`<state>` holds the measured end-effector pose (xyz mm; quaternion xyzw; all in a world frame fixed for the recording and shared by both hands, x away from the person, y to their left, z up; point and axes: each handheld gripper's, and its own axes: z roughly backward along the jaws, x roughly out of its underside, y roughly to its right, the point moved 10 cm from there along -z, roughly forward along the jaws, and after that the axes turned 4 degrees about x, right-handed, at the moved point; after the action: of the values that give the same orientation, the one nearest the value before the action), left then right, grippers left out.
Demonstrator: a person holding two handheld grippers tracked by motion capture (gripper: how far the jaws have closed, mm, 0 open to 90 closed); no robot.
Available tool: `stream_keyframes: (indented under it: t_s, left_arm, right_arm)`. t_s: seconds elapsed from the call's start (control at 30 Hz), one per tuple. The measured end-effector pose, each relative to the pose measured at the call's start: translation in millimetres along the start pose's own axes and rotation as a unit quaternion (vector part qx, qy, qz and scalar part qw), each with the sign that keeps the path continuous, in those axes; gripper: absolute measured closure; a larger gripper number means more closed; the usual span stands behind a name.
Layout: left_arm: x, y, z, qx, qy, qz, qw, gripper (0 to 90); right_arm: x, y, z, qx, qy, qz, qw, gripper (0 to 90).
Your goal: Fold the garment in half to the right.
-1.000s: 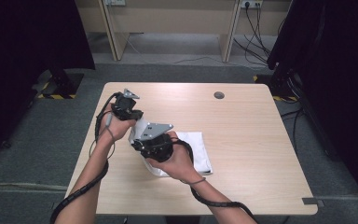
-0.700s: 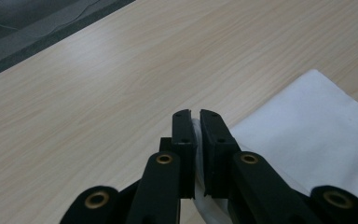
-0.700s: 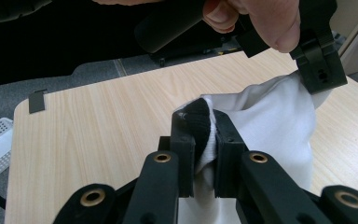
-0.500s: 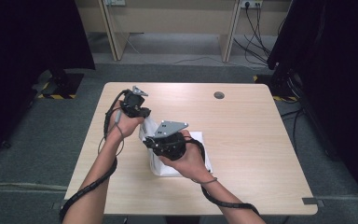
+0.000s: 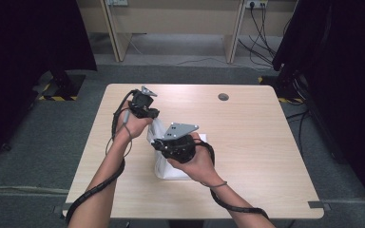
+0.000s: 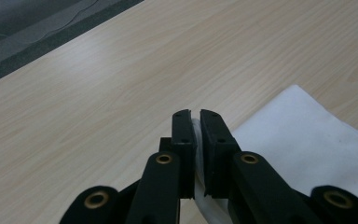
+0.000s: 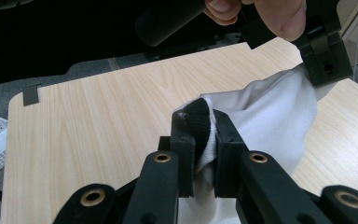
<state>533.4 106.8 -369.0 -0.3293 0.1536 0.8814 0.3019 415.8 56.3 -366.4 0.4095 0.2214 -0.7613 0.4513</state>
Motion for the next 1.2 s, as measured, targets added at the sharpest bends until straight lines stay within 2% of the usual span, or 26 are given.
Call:
stream_keyframes:
  t_s: [0.23,0.63,1.2]
  left_arm:
    - [-4.8,7.6,-7.1,0.007,0.0,-0.003,1.0,84.5]
    - [-9.2,23.4,-20.8,0.019,-0.002,-0.01,0.9998,84.5]
    - [-13.8,38.8,-34.6,0.031,0.0,-0.016,0.9994,84.5]
  right_arm:
    - [5.9,8.3,8.0,0.006,-0.003,-0.005,1.0,82.2]
    - [21.1,14.0,14.8,0.009,-0.008,-0.012,0.9998,82.1]
    - [35.4,21.8,23.3,0.015,-0.01,-0.024,0.9996,82.2]
